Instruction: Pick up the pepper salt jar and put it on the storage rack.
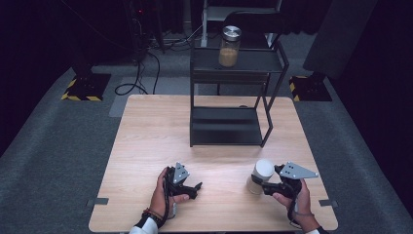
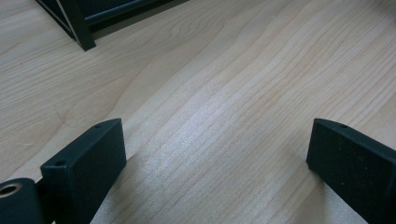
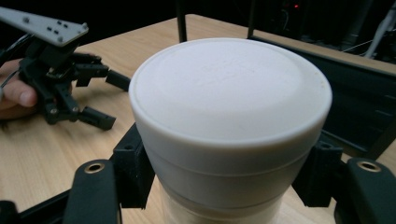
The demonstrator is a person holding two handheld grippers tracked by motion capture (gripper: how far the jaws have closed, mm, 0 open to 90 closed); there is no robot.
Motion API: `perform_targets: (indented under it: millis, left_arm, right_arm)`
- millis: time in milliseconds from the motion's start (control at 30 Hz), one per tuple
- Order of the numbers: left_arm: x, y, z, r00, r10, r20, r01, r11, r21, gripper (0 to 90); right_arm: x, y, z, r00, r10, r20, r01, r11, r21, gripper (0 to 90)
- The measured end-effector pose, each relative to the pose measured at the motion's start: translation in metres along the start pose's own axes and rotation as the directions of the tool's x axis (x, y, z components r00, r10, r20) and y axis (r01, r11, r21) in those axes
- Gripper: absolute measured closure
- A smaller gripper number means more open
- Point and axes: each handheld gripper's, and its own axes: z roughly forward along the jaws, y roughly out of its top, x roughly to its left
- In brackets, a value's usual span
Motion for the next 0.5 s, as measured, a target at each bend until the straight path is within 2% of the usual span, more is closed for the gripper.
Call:
perform_targets:
  millis: [267, 400, 500]
  left_arm:
    - [-0.001, 0.000, 0.000, 1.0000, 0.003, -0.004, -0.003, 1.0000, -0.003, 4.6]
    - [-0.002, -0.001, 0.000, 0.9999, -0.001, -0.012, 0.001, 1.0000, -0.003, 4.6]
    - [-0.002, -0.001, 0.000, 0.9999, 0.002, -0.014, -0.002, 1.0000, -0.003, 4.6]
  right_arm:
    - [-0.002, 0.021, -0.003, 0.9974, 0.013, 0.071, -0.012, 1.000, -0.015, 34.3]
    - [0.000, 0.036, -0.002, 0.9924, -0.010, 0.122, 0.013, 1.000, -0.020, 34.4]
    - [-0.002, 0.049, -0.003, 0.9911, -0.011, 0.133, 0.014, 1.000, -0.023, 34.4]
